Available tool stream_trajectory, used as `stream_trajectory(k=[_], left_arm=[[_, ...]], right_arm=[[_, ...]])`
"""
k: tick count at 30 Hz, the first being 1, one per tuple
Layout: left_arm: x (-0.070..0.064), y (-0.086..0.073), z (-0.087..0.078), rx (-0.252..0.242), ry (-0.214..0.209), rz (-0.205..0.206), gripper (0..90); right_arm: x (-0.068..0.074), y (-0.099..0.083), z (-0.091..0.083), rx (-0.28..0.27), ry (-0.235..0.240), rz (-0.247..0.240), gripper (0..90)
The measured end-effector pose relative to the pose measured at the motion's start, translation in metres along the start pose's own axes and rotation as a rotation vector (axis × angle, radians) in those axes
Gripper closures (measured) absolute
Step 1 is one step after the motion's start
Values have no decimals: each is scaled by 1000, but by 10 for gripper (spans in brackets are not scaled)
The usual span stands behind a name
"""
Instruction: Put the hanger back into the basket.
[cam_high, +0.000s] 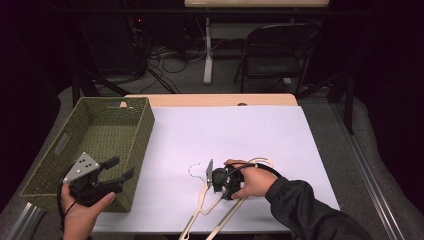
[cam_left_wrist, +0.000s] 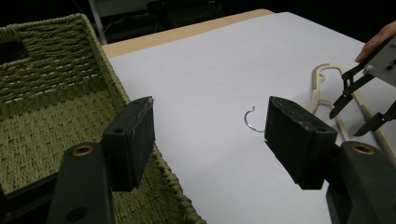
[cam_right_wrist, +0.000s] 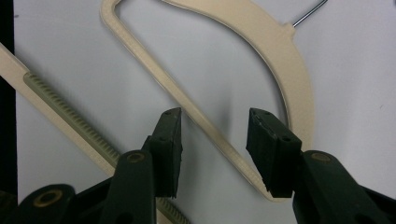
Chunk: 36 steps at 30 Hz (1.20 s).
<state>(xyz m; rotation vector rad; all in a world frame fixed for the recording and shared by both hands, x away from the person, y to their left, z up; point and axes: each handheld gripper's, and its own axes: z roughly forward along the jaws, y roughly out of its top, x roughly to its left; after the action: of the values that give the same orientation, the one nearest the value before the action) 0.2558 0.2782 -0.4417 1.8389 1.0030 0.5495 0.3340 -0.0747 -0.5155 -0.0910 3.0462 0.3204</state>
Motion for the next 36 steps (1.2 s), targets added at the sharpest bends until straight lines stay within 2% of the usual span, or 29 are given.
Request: stream_trajectory(k=[5, 14, 27, 36], left_arm=[[0, 0, 0, -1, -2, -1, 332], [1, -1, -1, -5, -1, -6, 332], [2, 0, -1, -5, 2, -9, 332], [3, -1, -2, -6, 6, -12, 333]], right_arm=[[0, 1, 2, 2, 5, -8, 554], [2, 3, 9, 37, 12, -27, 547], [0, 5, 12, 36, 13, -31, 548], [1, 6, 13, 41, 30, -22, 594]])
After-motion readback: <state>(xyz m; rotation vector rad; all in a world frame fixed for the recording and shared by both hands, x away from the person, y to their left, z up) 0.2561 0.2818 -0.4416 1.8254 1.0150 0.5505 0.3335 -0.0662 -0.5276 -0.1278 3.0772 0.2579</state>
